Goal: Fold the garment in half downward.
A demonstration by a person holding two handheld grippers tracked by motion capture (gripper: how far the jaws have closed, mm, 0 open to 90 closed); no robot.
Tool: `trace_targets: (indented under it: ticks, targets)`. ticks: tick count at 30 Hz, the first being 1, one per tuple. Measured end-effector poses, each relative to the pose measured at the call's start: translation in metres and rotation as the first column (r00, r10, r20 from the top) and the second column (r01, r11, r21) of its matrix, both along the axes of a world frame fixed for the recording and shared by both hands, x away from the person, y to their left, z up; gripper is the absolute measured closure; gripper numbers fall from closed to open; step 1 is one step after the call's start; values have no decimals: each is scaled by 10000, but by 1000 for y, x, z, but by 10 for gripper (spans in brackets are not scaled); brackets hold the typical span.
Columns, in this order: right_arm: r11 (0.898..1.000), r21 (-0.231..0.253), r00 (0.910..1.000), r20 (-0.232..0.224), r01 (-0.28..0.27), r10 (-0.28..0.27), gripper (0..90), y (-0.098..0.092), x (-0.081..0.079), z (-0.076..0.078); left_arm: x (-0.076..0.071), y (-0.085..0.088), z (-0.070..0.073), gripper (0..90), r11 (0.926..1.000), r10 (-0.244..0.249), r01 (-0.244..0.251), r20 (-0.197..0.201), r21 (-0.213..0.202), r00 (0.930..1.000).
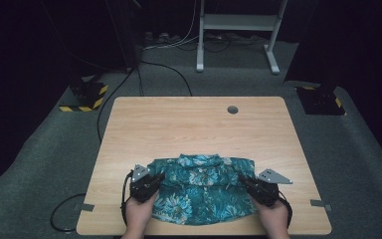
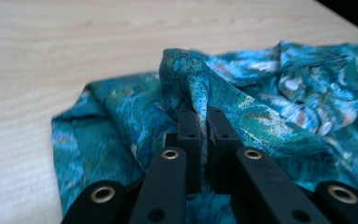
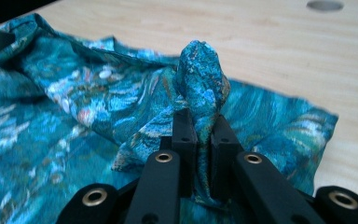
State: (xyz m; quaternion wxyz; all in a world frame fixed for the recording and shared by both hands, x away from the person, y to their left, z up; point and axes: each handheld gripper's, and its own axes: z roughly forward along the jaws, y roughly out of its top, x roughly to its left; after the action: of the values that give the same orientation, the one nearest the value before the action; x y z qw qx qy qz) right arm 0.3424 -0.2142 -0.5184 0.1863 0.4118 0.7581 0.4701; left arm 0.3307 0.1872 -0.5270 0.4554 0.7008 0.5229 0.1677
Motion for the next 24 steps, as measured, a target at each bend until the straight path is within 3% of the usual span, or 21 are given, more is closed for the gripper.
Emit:
trace_targets:
  ticks: [8, 18, 24]
  targets:
    - [9983, -586, 9972, -745, 4, -48, 834, -2, -4, -15, -1, 7, -11, 839, 9990, 15, 18, -754, 442, 9972]
    - [9954, -951, 9904, -1383, -65, -67, 820, -1, -3, -23, 0, 6, -13, 824, 9940, -35, 144, -993, 1085, 9951]
    - [9959, -904, 9883, -1522, -96, -42, 788, -2, -3, -22, 0, 8, -13, 784, 9964, -78, 169, -1092, 827, 9940]
